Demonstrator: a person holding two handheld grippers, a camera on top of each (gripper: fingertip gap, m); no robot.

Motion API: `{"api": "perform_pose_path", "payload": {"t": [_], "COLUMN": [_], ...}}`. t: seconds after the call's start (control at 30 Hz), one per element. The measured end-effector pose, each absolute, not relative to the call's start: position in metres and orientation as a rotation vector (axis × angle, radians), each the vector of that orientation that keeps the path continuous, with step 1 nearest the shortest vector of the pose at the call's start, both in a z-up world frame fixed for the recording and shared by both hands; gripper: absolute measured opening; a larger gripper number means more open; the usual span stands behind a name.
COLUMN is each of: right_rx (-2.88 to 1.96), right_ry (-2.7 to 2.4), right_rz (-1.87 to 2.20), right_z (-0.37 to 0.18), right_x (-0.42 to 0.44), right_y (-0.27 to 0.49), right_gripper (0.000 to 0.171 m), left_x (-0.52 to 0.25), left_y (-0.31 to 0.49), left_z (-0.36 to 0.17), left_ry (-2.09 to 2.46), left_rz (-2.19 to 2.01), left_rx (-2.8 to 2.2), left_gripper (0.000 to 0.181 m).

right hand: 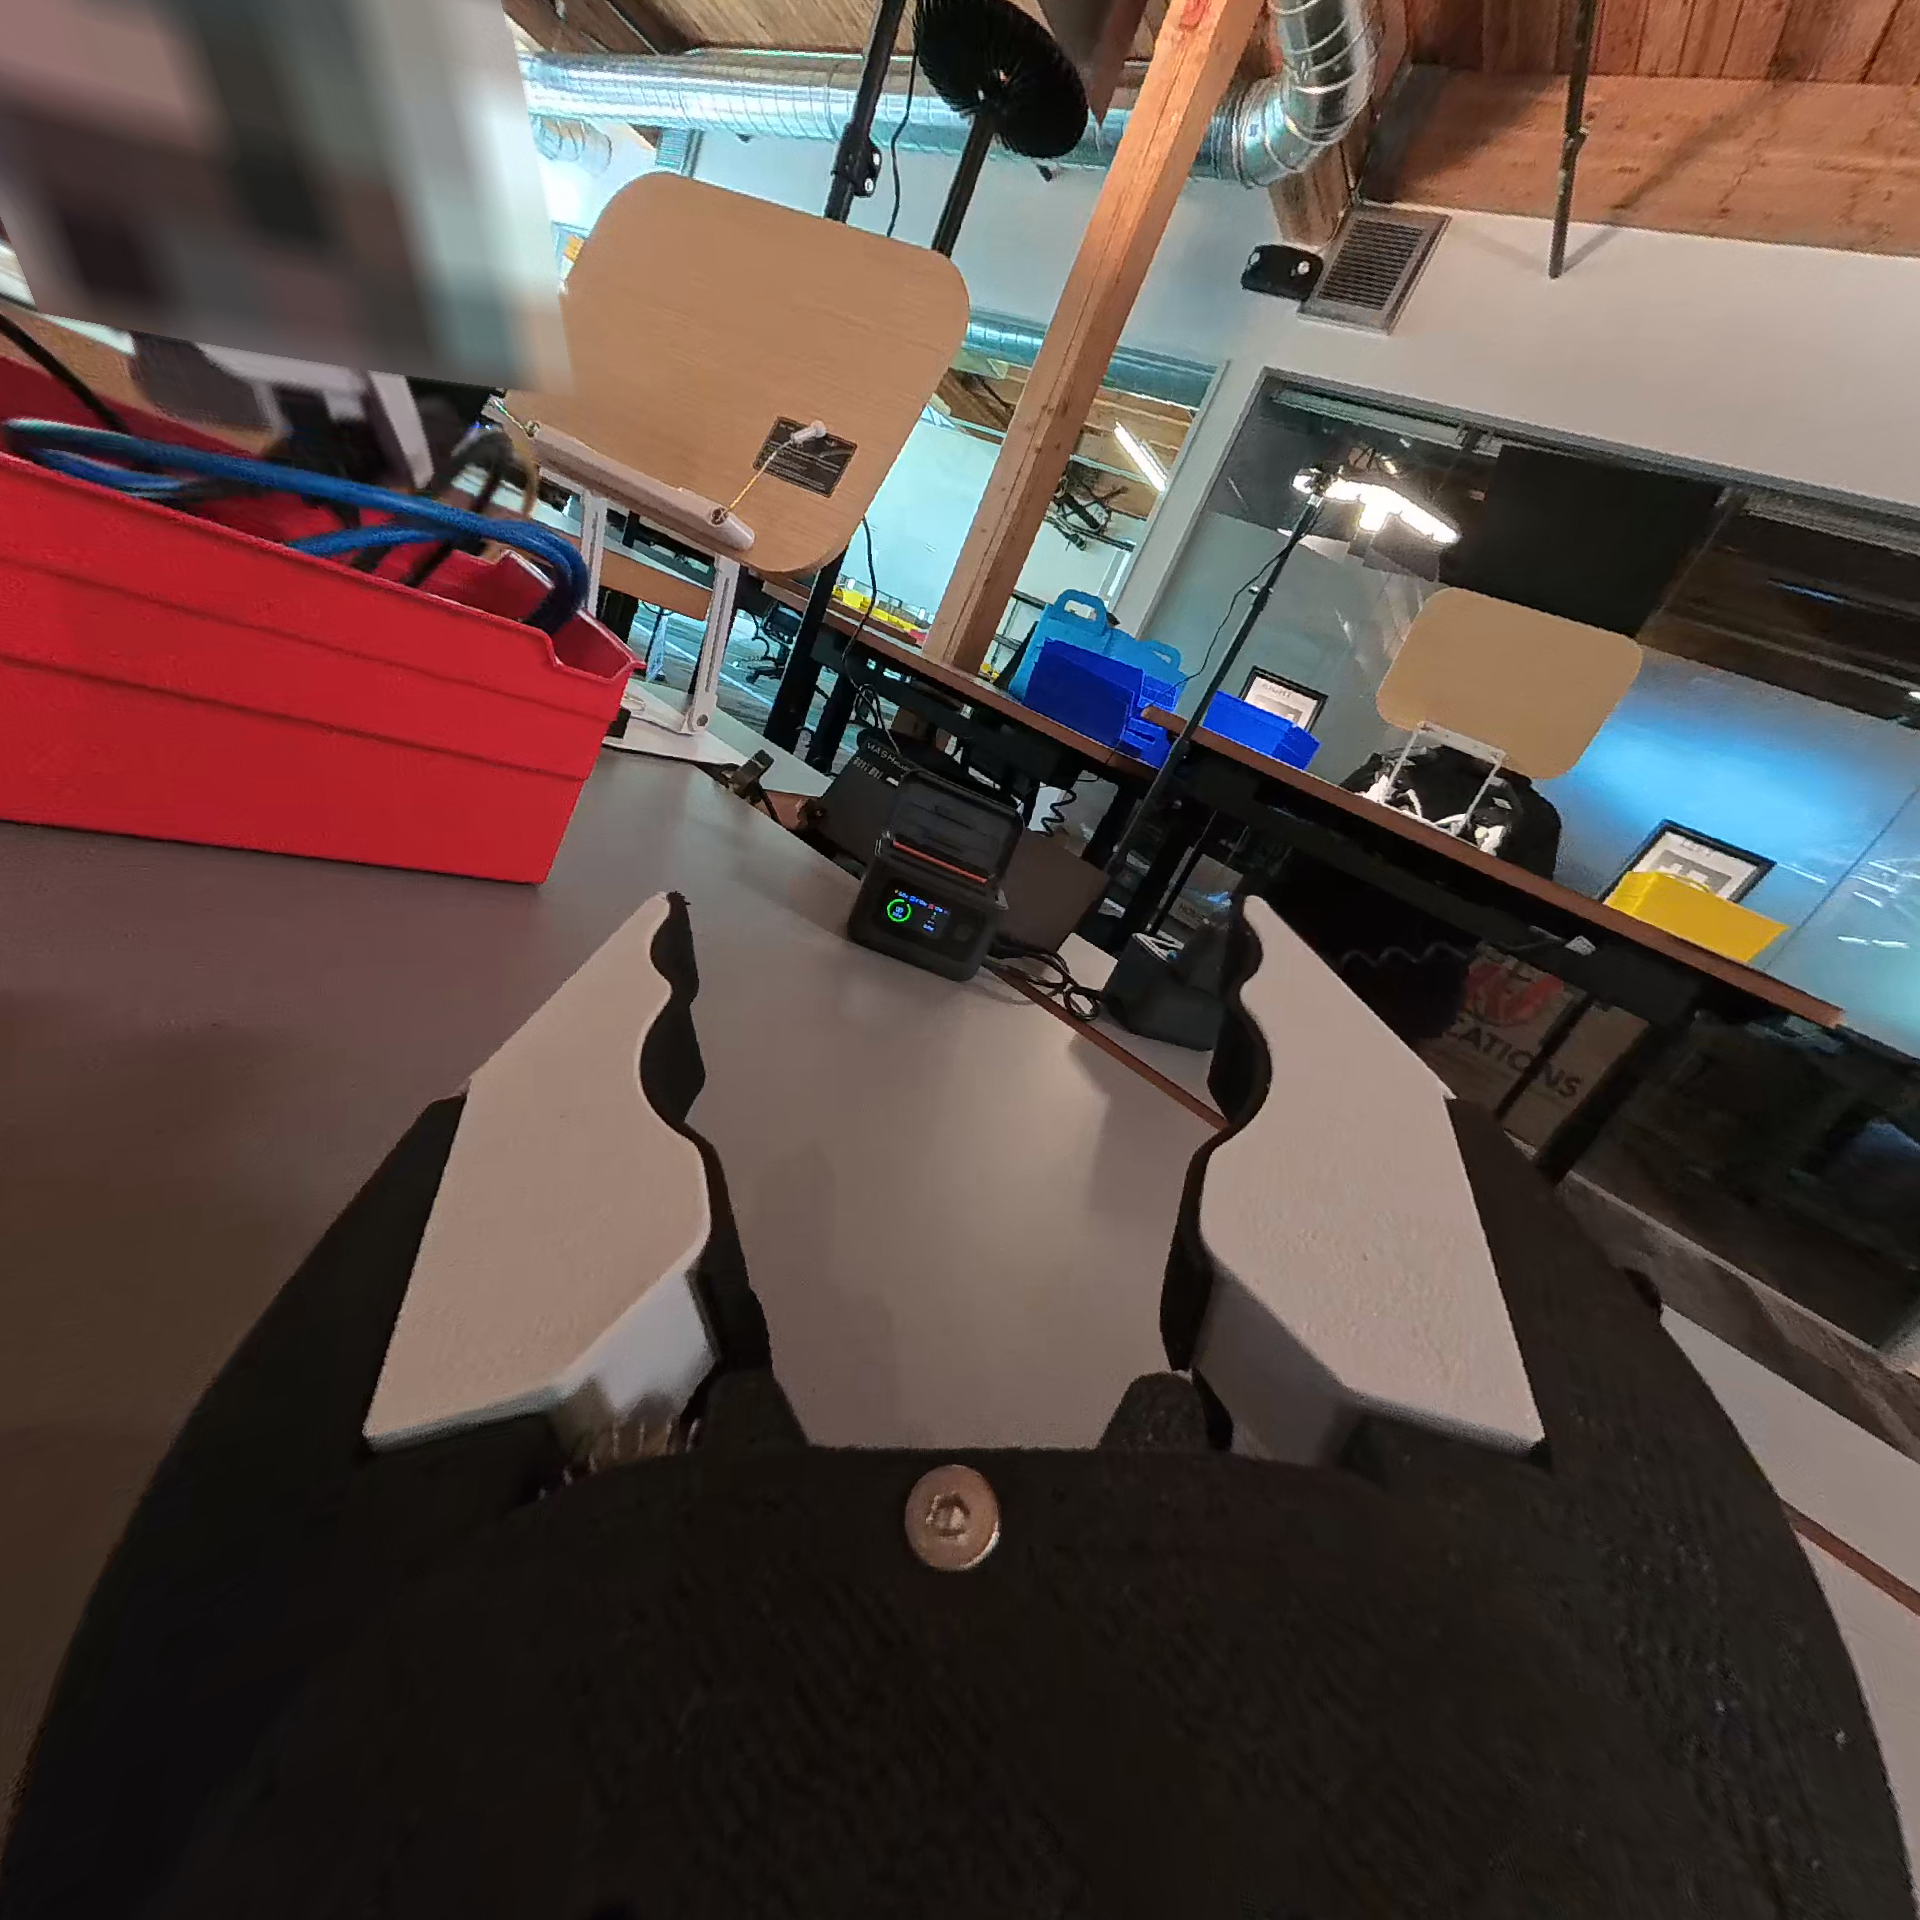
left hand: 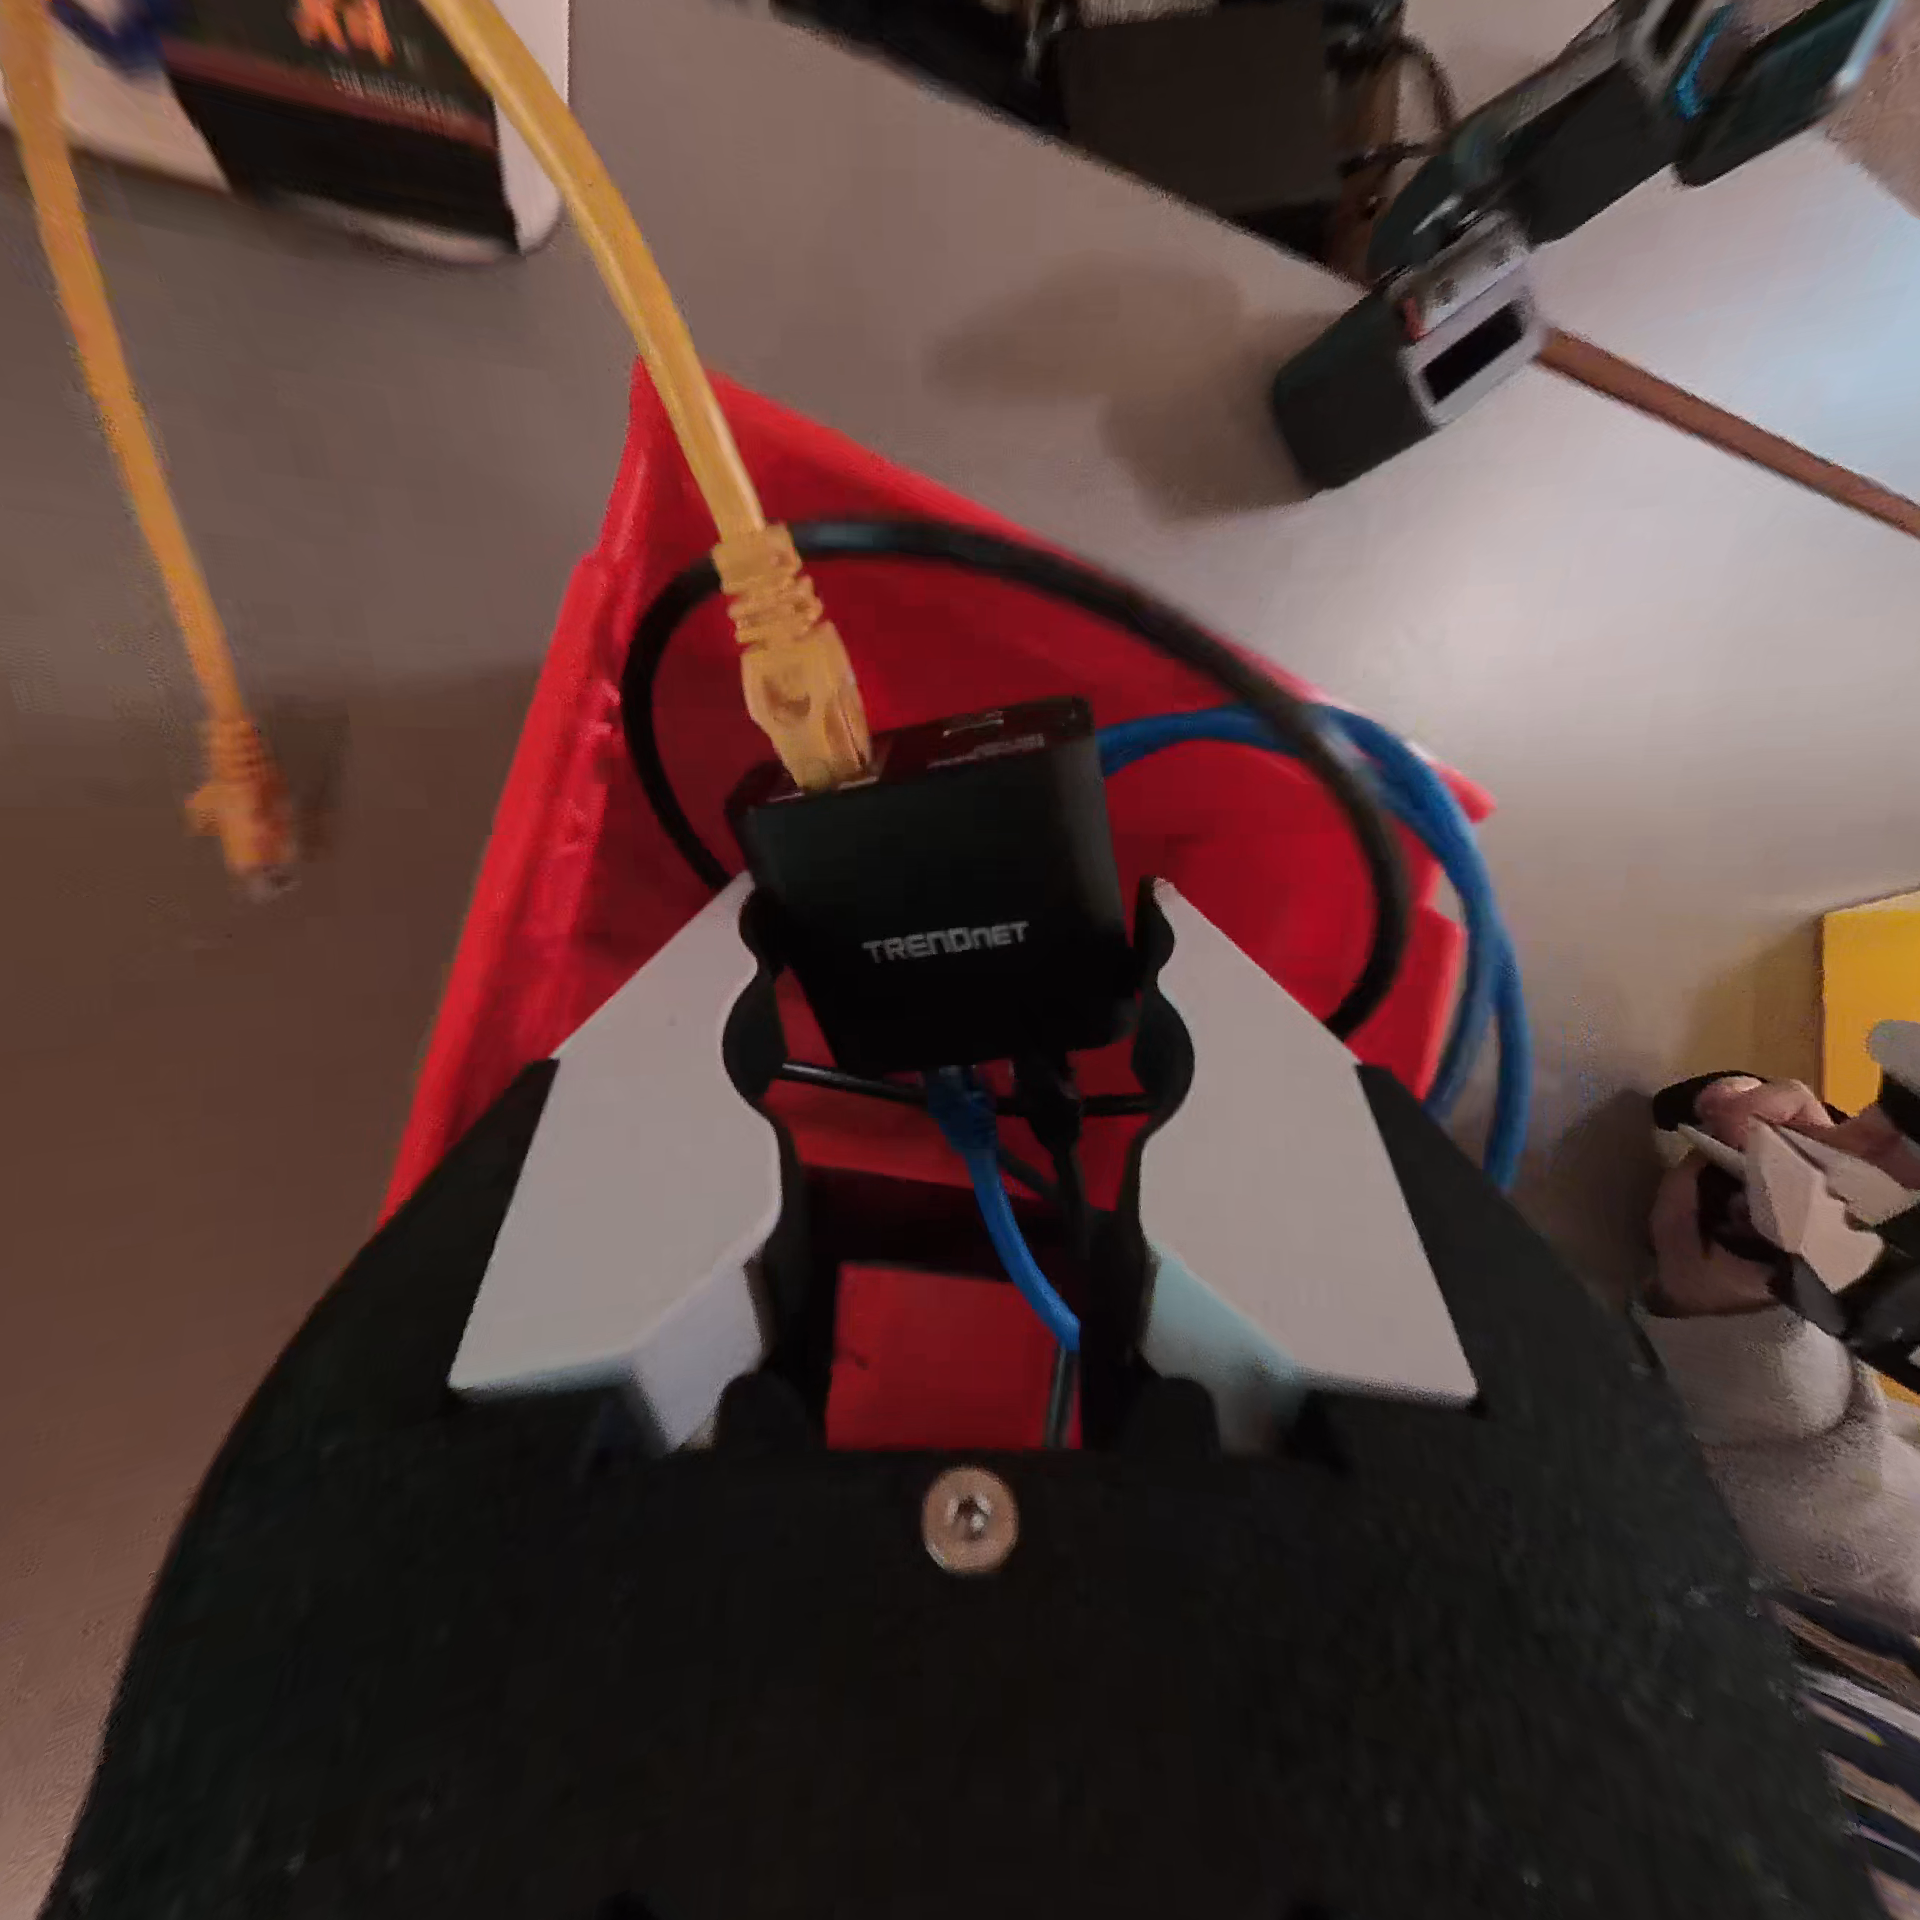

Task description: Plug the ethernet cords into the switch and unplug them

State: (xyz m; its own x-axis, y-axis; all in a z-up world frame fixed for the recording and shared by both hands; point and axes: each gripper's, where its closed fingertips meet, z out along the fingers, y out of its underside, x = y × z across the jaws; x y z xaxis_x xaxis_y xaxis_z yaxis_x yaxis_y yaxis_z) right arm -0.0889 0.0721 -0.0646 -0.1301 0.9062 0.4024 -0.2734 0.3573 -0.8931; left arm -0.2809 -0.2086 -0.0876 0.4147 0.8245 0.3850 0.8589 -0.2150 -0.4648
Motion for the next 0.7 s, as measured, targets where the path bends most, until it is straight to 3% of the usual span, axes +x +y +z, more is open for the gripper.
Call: {"api": "perform_pose_path", "payload": {"t": [0.3, 0.5, 0.6, 0.7], "right_rx": [-0.682, -0.672, -0.706, -0.776], "right_ry": [-1.257, -1.270, -1.180, -1.144], "right_rz": [1.158, 1.145, 1.093, 1.095], "right_z": [-0.058, -0.059, -0.053, -0.053], "right_x": [-0.086, -0.085, -0.085, -0.086], "right_y": [0.082, 0.081, 0.096, 0.111], "right_gripper": [0.097, 0.090, 0.095, 0.094], "left_x": [-0.260, -0.209, -0.174, -0.140], "left_y": [-0.203, -0.157, -0.112, -0.056], "left_z": [0.103, 0.228, 0.264, 0.269], "left_ry": [-1.018, -0.662, -0.487, -0.331], "left_rz": [0.407, 0.641, 0.630, 0.552], "left_rx": [-1.905, -1.762, -1.746, -1.767], "left_gripper": [0.064, 0.062, 0.062, 0.062]}}
